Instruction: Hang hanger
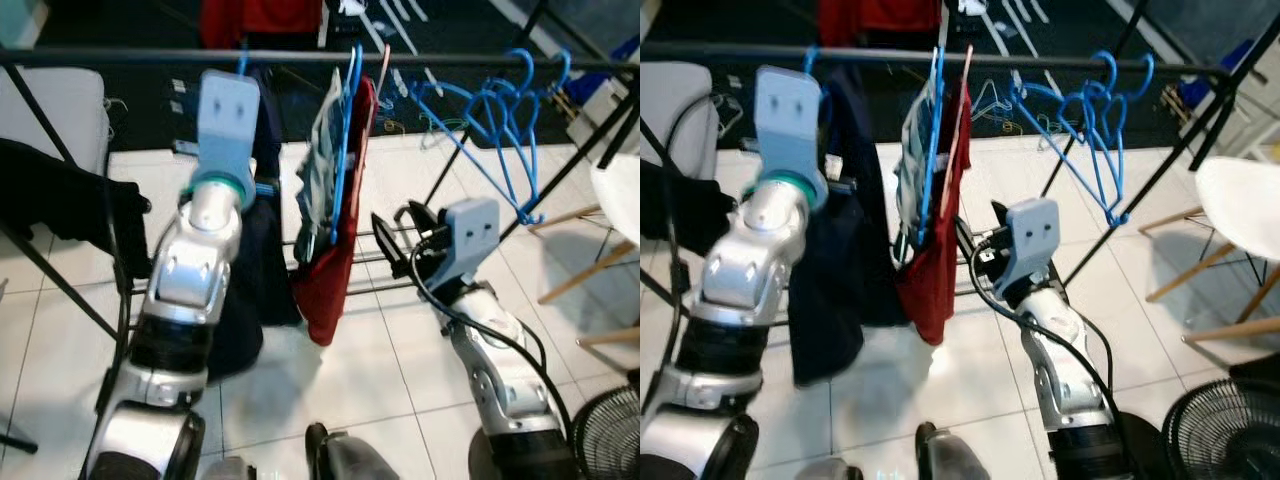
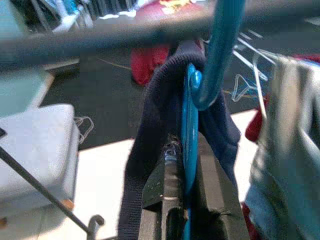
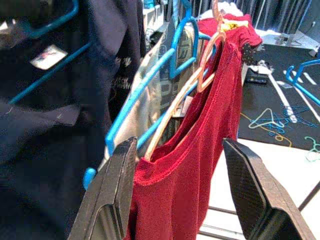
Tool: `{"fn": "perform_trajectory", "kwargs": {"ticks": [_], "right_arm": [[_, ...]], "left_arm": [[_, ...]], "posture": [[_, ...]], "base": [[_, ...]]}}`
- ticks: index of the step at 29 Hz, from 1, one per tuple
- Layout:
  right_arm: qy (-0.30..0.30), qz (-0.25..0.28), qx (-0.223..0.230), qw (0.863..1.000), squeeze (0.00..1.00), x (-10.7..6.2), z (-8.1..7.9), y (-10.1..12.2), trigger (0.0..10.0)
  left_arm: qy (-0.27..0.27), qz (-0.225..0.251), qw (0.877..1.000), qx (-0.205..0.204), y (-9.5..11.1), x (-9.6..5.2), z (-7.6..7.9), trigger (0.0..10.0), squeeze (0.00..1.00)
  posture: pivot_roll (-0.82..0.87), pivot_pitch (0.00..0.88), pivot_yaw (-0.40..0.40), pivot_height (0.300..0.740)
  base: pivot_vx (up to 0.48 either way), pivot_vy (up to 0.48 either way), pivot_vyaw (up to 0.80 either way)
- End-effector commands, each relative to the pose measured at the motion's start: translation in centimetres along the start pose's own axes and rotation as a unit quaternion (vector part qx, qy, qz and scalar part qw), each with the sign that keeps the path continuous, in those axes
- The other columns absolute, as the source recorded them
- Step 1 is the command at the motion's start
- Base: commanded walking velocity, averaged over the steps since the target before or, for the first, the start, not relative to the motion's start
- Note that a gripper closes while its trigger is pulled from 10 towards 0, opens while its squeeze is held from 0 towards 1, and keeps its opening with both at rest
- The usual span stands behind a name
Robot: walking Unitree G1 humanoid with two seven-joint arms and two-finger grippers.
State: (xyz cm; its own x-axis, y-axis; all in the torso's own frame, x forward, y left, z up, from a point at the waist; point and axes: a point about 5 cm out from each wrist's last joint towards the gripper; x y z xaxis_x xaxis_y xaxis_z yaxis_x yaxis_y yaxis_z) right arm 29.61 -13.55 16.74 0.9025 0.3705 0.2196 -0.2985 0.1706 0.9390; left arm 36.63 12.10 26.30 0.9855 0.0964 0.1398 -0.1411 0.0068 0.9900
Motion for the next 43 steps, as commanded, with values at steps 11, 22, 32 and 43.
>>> {"fn": "perform_trajectory", "kwargs": {"ticks": [11,22,32,43], "right_arm": [[-0.023,-0.001,-0.003,1.000,0.00,-0.6,0.1,-0.2,10.0],[-0.035,-0.002,0.002,0.999,0.00,-0.9,0.2,-0.4,10.0],[-0.030,-0.004,0.007,1.000,0.00,-1.3,-0.3,-0.4,10.0],[0.016,-0.016,0.066,0.998,0.00,-2.2,-2.0,-1.2,10.0]], "left_arm": [[0.014,-0.039,0.999,0.019,0.1,4.3,0.1,10.0,0.00],[0.006,-0.072,0.997,-0.020,-1.3,4.8,0.9,10.0,1.00],[-0.028,0.023,0.997,-0.073,-0.3,2.1,-0.7,10.0,0.00],[-0.100,-0.034,0.994,-0.015,-6.6,-9.9,-3.9,10.0,0.00]], "posture": [[-0.07,0.057,0.050,0.740],[-0.08,0.064,0.061,0.740],[-0.05,0.095,0.048,0.740],[0.00,0.128,0.034,0.740]], "base": [[0.000,0.000,0.00],[0.000,0.000,0.00],[0.000,0.000,0.00],[0.000,0.000,0.00]]}}
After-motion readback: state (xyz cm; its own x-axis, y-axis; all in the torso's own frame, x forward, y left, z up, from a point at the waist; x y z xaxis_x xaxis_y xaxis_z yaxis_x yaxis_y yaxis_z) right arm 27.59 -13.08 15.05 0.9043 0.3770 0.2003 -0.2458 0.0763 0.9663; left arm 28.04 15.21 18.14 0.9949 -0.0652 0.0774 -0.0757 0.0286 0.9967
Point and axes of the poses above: a point about 5 cm out from each wrist's last joint towards the gripper, its own x axis pointing out of the wrist towards the gripper, its own y axis along the axis of the wrist's last joint, z = x × y, and after that the axes turned 12 degrees about -x, right-handed
